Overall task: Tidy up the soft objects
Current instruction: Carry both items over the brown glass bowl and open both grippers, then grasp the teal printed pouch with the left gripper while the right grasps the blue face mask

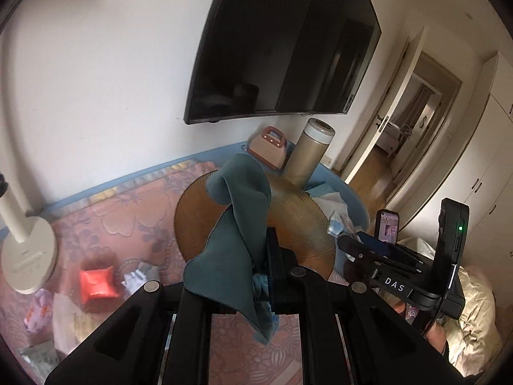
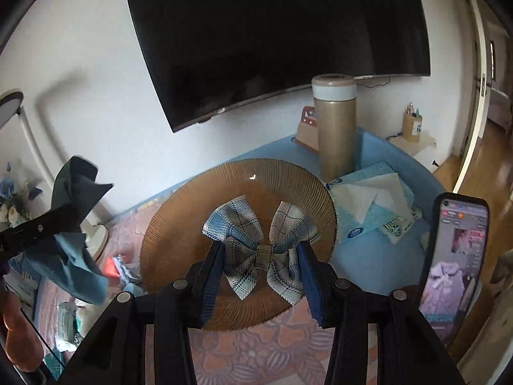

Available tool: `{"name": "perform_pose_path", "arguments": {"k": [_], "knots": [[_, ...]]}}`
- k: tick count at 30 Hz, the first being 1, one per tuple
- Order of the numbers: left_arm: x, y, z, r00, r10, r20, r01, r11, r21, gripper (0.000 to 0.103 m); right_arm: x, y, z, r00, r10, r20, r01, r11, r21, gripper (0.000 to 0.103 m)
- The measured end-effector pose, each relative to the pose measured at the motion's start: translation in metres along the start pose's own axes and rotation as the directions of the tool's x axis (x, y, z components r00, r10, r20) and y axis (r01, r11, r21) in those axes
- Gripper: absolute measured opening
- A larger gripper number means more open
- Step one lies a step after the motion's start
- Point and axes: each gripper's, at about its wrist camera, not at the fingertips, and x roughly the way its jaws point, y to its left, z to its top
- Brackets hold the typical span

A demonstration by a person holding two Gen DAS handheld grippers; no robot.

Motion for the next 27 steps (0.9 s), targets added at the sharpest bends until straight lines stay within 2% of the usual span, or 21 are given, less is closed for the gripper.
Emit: {"name": "perform_pose_path", "arguments": {"k": [2,3,4,5,6,7,8,13,18,22,25,27], "knots": [[0.017,-0.006,0.004,1.0,0.0,-0.011,0.001,1.0,0.014,0.009,0.012,0.004,0.005,1.0,-0.008,-0.021,0.008,1.0,-0.016,0.053],[0.025,-0.008,0.006,1.0,-0.007,-0.012,0.008,1.0,0.023,0.013,0.015,0.003,0.006,1.0,-0.014,-0.022,0.014,1.0,-0.011,0.064],[0.029,-0.01,0.007,1.0,-0.022,0.001,0.022,0.999,0.038,0.019,0.014,0.0,0.004,1.0,-0.014,-0.014,0.013,1.0,-0.005,0.067],[0.032,-0.01,0.009,1.0,-0.024,0.017,0.023,0.998,0.05,0.04,0.016,-0.001,0.004,1.0,-0.009,-0.012,0.009,1.0,-0.004,0.067],[0.035,-0.009,0.011,0.999,-0.001,0.033,0.0,0.999,0.048,0.067,0.016,-0.001,0.004,1.0,-0.011,-0.011,0.011,1.0,-0.003,0.067],[0.037,-0.008,0.013,0.999,0.023,0.041,-0.024,0.999,0.036,0.076,0.014,-0.002,0.002,1.0,-0.016,-0.007,0.016,1.0,0.001,0.066],[0.037,-0.006,0.013,0.998,0.032,0.055,-0.033,0.999,0.025,0.08,0.014,-0.002,0.001,1.0,-0.017,-0.008,0.017,1.0,0.003,0.067],[0.007,-0.001,0.008,0.996,0.026,0.085,-0.029,0.999,0.037,0.08,0.001,0.001,-0.008,1.0,-0.007,-0.01,0.007,1.0,-0.013,0.067],[-0.075,0.008,-0.009,0.983,0.076,0.165,-0.081,0.996,0.026,0.08,-0.03,0.024,-0.021,0.998,0.054,0.02,-0.054,0.998,-0.03,0.067],[-0.165,0.012,-0.025,0.952,0.125,0.278,-0.13,0.991,-0.001,0.08,-0.056,0.056,-0.034,0.992,0.119,0.032,-0.117,0.991,-0.068,0.067],[-0.226,0.014,-0.036,0.922,0.121,0.367,-0.116,0.993,-0.036,0.08,-0.073,0.081,-0.047,0.985,0.17,0.033,-0.166,0.981,-0.102,0.067],[-0.266,0.017,-0.046,0.9,0.134,0.416,-0.116,0.991,-0.067,0.087,-0.084,0.1,-0.058,0.978,0.206,0.02,-0.202,0.97,-0.137,0.067]]}}
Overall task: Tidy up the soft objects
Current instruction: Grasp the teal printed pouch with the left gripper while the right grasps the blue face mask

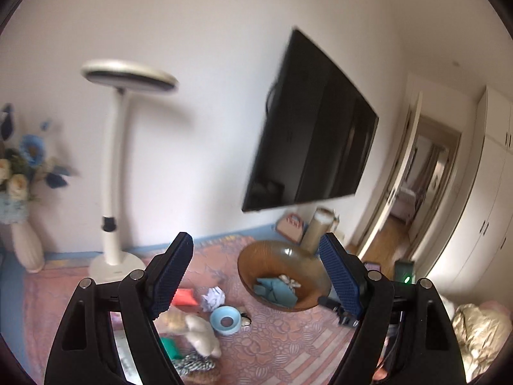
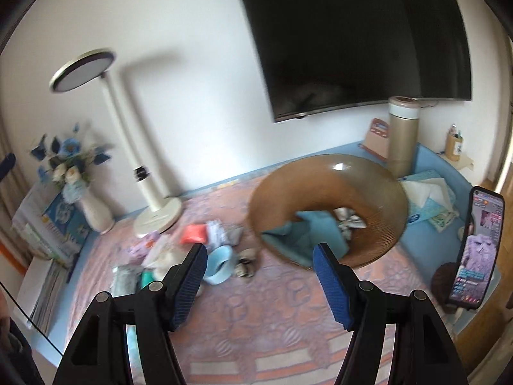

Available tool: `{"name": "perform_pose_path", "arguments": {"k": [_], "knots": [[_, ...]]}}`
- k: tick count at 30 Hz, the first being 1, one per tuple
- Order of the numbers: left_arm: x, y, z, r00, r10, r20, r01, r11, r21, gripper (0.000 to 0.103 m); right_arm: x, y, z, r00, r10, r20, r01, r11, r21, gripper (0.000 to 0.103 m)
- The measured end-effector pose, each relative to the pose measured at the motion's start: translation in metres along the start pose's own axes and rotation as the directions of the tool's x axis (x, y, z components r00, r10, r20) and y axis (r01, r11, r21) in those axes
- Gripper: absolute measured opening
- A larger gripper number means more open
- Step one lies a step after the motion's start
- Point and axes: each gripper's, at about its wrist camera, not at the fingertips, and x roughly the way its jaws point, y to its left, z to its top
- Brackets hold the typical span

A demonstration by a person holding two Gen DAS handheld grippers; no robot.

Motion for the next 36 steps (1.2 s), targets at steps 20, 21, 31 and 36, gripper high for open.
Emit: {"name": "perform_pose_path", "arguments": {"k": [20,21,31,36], "knots": [[-0.09,0.184,-0.216,0.874,0.328,-0.358,-0.453,0.817,-0.356,0.089,0.07,0.179,-0.116,0.936,0.135,-0.326,-0.248,0.909,-0.334,0.069],[-0.086,0.189,-0.226,0.877,0.314,-0.364,-0.448,0.808,-0.383,0.089,0.074,0.184,-0.122,0.931,0.132,-0.34,-0.256,0.9,-0.352,0.069],[-0.032,0.2,-0.262,0.847,0.252,-0.469,-0.466,0.775,-0.426,0.088,0.122,0.215,-0.175,0.915,-0.014,-0.402,-0.225,0.811,-0.54,0.069],[-0.011,0.188,-0.262,0.786,0.36,-0.502,-0.543,0.79,-0.284,0.062,0.136,0.2,-0.173,0.909,-0.004,-0.416,-0.218,0.848,-0.483,0.058]]}}
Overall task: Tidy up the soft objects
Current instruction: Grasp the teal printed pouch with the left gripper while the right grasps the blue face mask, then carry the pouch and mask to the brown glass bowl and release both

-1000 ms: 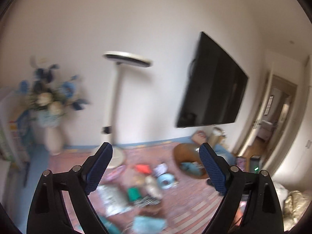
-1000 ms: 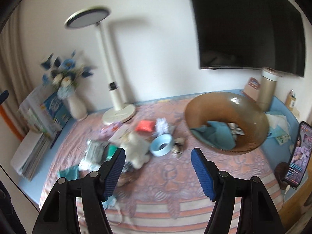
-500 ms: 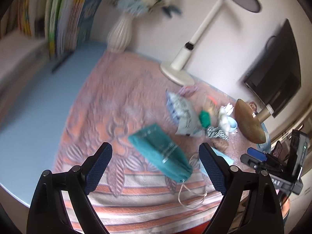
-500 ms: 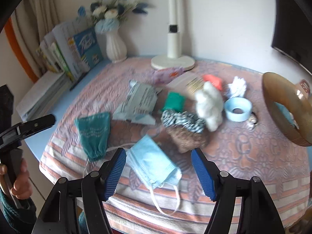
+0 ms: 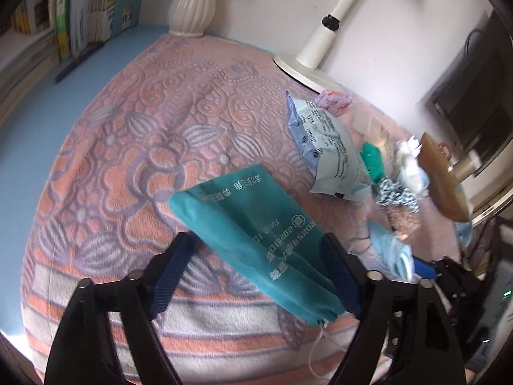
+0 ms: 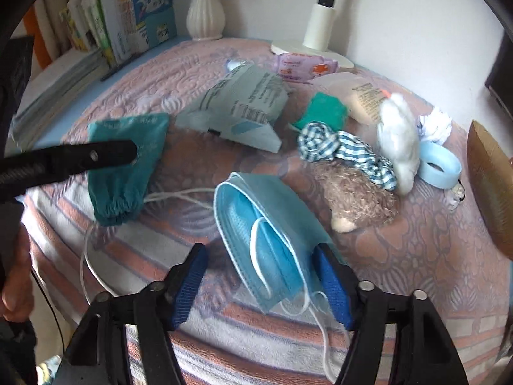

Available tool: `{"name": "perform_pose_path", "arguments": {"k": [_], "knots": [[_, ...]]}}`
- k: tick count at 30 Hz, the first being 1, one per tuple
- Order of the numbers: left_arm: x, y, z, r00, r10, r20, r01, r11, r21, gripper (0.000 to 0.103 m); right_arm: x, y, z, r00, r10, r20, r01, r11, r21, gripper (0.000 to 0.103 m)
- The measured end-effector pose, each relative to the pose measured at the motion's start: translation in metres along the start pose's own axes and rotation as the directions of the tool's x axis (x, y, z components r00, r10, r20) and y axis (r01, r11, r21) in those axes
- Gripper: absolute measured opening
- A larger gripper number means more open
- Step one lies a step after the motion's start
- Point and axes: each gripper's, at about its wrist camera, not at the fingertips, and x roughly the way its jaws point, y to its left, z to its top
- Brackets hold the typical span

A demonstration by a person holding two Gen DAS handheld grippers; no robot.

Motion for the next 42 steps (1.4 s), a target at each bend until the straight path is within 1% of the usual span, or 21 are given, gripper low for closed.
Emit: {"name": "perform_pose_path", "arguments": {"k": [1,2,3,4,5,6,7,9,11,14,18,21,25,29,32,34,35,37,42], "knots": [[0.002,-0.005,-0.001,1.0,0.03,0.006,-0.03,0.999,0.021,0.06,0.0,-0.003,0.001,1.0,-0.001,0.0,0.001,1.0,0.009,0.051],[0.003,-0.008,0.0,0.998,0.056,0.013,-0.056,0.998,0.037,0.056,-0.001,-0.007,0.0,1.0,0.0,0.002,0.0,1.0,0.02,0.047],[0.003,-0.01,-0.001,0.997,0.076,0.021,-0.077,0.996,0.049,0.048,-0.002,-0.01,0.0,1.0,0.003,0.003,-0.003,1.0,0.028,0.04],[0.003,-0.012,-0.003,0.995,0.093,0.033,-0.095,0.994,0.059,0.043,-0.003,-0.014,0.001,1.0,0.005,0.006,-0.005,0.999,0.038,0.033],[0.002,-0.014,-0.002,0.993,0.107,0.043,-0.11,0.992,0.069,0.036,-0.005,-0.018,0.0,1.0,0.014,0.008,-0.014,0.999,0.051,0.03],[0.001,-0.014,-0.003,0.993,0.108,0.049,-0.112,0.991,0.075,0.03,-0.006,-0.021,0.0,1.0,0.024,0.011,-0.025,0.998,0.062,0.025],[0.0,-0.014,-0.003,0.993,0.102,0.053,-0.106,0.991,0.077,0.028,-0.009,-0.023,-0.002,0.999,0.031,0.016,-0.032,0.997,0.073,0.018],[-0.002,-0.014,-0.004,0.994,0.097,0.057,-0.101,0.991,0.082,0.019,-0.013,-0.027,-0.003,0.999,0.037,0.029,-0.04,0.995,0.091,0.014],[-0.007,-0.014,-0.006,0.995,0.074,0.067,-0.079,0.993,0.088,0.014,-0.022,-0.032,-0.006,0.997,0.061,0.049,-0.066,0.991,0.114,0.012],[-0.014,-0.02,-0.007,0.996,0.038,0.076,-0.045,0.994,0.099,0.012,-0.032,-0.037,-0.008,0.993,0.088,0.073,-0.098,0.984,0.146,0.012],[-0.029,-0.029,-0.006,0.995,0.012,0.104,-0.025,0.991,0.128,0.011,-0.044,-0.044,-0.01,0.99,0.099,0.104,-0.115,0.979,0.169,0.011],[-0.04,-0.033,-0.003,0.992,-0.027,0.121,0.011,0.991,0.133,0.011,-0.055,-0.051,-0.011,0.985,0.112,0.131,-0.135,0.973,0.188,0.011],[-0.056,-0.04,0.003,0.987,-0.067,0.144,0.048,0.99,0.13,0.011,-0.074,-0.062,-0.012,0.979,0.104,0.174,-0.139,0.969,0.203,0.011],[-0.067,-0.058,0.01,0.982,-0.084,0.169,0.057,0.986,0.157,0.011,-0.094,-0.075,-0.014,0.972,0.095,0.215,-0.143,0.964,0.224,0.011],[-0.076,-0.08,0.018,0.976,-0.092,0.196,0.051,0.977,0.205,0.011,-0.112,-0.092,-0.016,0.965,0.076,0.251,-0.14,0.958,0.249,0.011],[-0.081,-0.102,0.024,0.97,-0.059,0.236,-0.001,0.97,0.245,0.011,-0.123,-0.105,-0.015,0.961,0.056,0.272,-0.131,0.955,0.265,0.011],[-0.083,-0.112,0.026,0.966,-0.056,0.254,-0.013,0.964,0.266,0.011,-0.13,-0.112,-0.015,0.958,0.044,0.283,-0.125,0.954,0.273,0.011],[-0.086,-0.134,0.032,0.959,-0.079,0.271,-0.007,0.953,0.304,0.011,-0.143,-0.125,-0.014,0.952,0.016,0.305,-0.108,0.952,0.287,0.011],[-0.079,-0.18,0.047,0.957,-0.116,0.265,0.012,0.932,0.364,0.011,-0.176,-0.164,-0.013,0.931,-0.071,0.359,-0.059,0.938,0.341,0.011]]}}
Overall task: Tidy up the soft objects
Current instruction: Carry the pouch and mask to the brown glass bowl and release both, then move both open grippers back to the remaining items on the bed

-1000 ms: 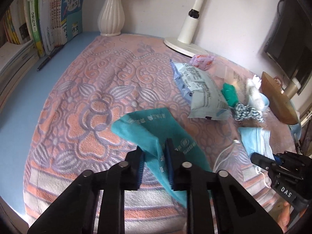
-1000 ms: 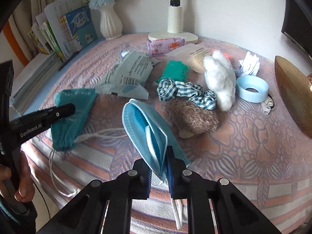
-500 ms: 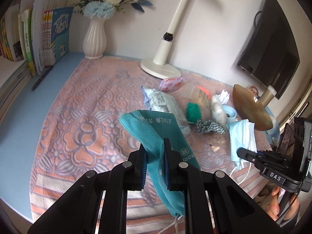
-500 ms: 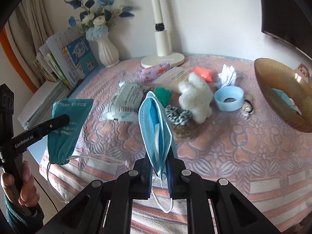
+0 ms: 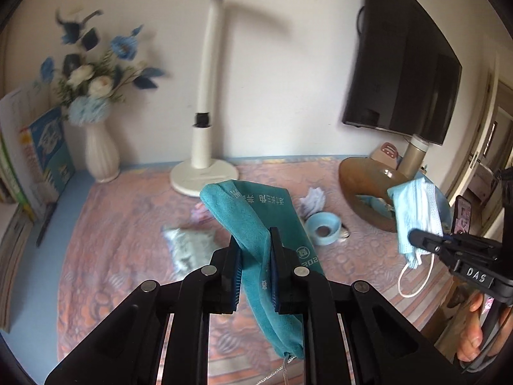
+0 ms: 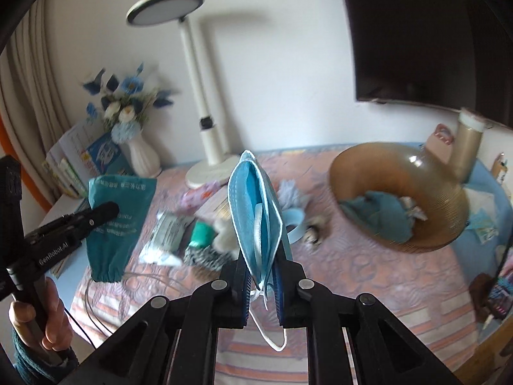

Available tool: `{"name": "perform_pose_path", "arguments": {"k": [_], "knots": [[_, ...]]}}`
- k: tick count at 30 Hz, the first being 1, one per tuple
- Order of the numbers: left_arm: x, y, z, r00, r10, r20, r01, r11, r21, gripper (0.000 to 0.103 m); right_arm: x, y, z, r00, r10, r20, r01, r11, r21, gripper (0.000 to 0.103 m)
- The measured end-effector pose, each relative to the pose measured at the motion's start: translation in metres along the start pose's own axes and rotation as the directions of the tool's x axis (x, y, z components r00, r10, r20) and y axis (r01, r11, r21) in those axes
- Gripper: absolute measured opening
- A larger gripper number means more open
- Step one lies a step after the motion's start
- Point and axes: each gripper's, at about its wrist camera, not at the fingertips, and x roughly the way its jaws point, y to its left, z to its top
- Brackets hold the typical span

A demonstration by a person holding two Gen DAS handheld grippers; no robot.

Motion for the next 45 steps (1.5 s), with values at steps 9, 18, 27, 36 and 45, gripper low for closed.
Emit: {"name": "perform_pose_path", "arguments": {"k": [9,18,27,36,45], "knots": [[0.028,-0.077,0.047,0.996,-0.074,0.04,0.069,0.989,0.13,0.011,-0.028,-0.071,0.036,0.986,-0.138,0.089,0.128,0.986,0.104,0.011],[0.081,-0.15,0.074,0.989,-0.143,0.026,0.135,0.972,0.191,0.011,-0.02,-0.132,0.052,0.973,-0.212,0.096,0.185,0.955,0.231,0.011],[0.131,-0.201,0.078,0.99,-0.139,0.027,0.128,0.962,0.239,0.011,0.017,-0.166,0.058,0.964,-0.262,0.043,0.244,0.937,0.248,0.011],[0.158,-0.222,0.086,0.98,-0.193,0.053,0.175,0.955,0.24,0.02,0.045,-0.182,0.064,0.949,-0.314,0.013,0.301,0.921,0.249,0.02],[0.132,-0.189,0.095,0.967,-0.207,0.145,0.18,0.967,0.18,0.078,0.028,-0.178,0.059,0.942,-0.334,0.023,0.317,0.911,0.263,0.057]]}}
